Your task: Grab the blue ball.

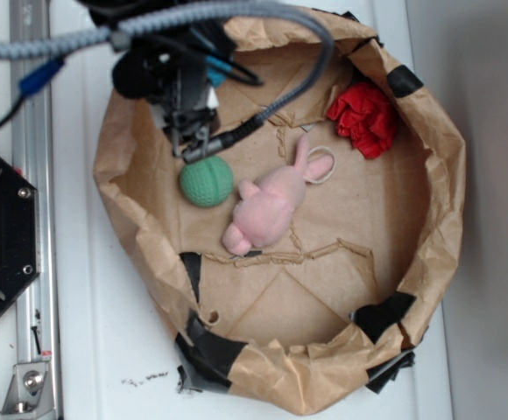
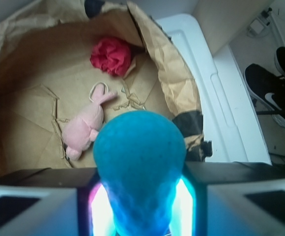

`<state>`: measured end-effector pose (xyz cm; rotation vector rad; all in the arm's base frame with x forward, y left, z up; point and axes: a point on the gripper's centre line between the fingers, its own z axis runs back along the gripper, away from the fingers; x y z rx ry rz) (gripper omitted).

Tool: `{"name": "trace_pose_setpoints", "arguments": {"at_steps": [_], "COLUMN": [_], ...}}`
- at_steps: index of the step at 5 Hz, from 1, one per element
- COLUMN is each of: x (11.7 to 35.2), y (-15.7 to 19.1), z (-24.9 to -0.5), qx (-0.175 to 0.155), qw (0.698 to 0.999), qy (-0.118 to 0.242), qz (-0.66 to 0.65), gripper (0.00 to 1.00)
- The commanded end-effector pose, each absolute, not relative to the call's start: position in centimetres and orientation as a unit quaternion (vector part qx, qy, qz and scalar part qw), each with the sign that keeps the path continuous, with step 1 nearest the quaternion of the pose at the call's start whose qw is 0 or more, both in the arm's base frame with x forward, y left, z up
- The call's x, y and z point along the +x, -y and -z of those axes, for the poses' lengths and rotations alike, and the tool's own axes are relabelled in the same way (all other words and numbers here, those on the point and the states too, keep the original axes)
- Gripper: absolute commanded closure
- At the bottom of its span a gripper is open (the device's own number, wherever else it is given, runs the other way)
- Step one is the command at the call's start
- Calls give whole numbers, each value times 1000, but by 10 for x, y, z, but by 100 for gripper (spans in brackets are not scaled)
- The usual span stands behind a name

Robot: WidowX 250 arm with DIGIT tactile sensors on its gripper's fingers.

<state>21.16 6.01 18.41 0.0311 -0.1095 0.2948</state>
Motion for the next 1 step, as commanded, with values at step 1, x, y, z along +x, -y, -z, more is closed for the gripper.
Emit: {"name": "trace_pose_setpoints", "arguments": {"at_steps": [1], "x": [218], "y": [-38], "z": [-190], "qx": [21], "qw": [982], "qy": [75], "qz": [-171], "gripper": [100]}}
